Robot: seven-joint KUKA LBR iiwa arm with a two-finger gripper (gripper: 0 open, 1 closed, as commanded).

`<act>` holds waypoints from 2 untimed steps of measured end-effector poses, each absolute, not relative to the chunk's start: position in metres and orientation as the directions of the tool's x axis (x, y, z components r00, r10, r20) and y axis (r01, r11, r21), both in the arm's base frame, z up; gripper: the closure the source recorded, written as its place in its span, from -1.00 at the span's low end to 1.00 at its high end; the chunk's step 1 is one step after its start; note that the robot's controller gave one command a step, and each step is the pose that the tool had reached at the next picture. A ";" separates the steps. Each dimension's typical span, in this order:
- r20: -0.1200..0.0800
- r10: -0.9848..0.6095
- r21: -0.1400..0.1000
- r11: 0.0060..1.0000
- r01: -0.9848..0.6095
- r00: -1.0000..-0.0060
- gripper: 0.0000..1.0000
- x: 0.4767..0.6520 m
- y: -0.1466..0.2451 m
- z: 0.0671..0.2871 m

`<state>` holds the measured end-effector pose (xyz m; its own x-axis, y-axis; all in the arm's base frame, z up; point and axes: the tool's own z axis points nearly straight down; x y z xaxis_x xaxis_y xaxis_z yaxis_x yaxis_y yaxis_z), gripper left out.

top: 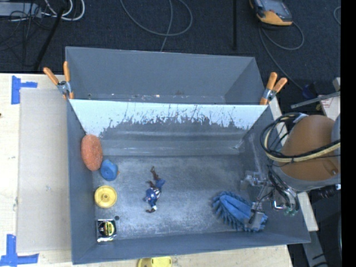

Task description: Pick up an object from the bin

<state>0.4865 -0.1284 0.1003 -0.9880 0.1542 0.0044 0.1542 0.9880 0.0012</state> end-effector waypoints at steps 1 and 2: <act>0.002 0.055 0.001 0.998 0.055 -0.998 -1.00 0.471 -0.103 0.101; -0.009 0.153 0.001 0.988 0.153 -0.988 -1.00 0.476 -0.111 0.070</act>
Offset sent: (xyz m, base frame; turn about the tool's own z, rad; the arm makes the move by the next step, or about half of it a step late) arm -0.0144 0.0168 -0.0303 -0.0032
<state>0.4755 -0.1109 0.0699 -0.9883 0.1525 -0.0093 0.1525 0.9883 0.0014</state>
